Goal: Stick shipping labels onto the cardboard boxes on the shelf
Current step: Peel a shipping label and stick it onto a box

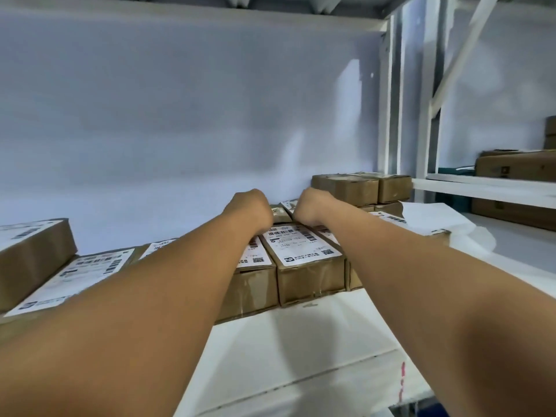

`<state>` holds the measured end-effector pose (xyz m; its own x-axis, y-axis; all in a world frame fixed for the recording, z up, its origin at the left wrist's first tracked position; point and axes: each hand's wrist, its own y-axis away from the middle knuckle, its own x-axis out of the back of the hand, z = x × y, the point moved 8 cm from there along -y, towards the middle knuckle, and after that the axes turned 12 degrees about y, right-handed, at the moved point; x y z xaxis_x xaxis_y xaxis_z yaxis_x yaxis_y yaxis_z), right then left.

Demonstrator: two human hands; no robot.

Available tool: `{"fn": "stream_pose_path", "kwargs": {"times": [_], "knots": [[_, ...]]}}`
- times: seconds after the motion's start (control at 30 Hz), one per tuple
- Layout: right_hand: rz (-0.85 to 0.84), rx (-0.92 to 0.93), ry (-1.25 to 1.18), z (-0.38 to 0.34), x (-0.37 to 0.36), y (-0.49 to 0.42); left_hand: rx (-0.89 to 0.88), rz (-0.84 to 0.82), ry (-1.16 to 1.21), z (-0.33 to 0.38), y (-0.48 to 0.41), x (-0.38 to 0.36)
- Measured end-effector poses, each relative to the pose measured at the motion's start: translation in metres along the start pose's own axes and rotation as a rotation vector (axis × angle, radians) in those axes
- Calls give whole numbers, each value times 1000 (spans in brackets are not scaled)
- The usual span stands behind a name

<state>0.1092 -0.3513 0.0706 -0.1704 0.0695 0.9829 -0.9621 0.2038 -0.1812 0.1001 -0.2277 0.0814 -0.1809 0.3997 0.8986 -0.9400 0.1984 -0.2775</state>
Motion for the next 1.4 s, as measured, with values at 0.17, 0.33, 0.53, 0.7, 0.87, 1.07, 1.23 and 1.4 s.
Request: {"fn": "stream_pose_path", "kwargs": {"times": [0.17,0.33,0.53,0.7,0.87,1.07,1.23,1.4], "knots": [[-26,57,23,-17,-1,-2,75,-182,65,-5,-7,-12],[-9,117,-180,-28,-7,-8,152,-191,399,-12,-10,-22],[168,127,-723,-29,14,-2,216,107,840,-34,-18,4],[267,99,-975,-41,39,27,103,279,1044,-41,-2,37],[433,24,-1168,-58,55,72,-12,446,930,-51,56,69],[356,-122,-1267,-79,47,132,-131,440,709,-70,136,97],[152,-33,-1360,-113,51,170,-141,482,657,-95,180,122],[106,92,-1358,-140,63,203,-89,466,763,-124,206,132]]}}
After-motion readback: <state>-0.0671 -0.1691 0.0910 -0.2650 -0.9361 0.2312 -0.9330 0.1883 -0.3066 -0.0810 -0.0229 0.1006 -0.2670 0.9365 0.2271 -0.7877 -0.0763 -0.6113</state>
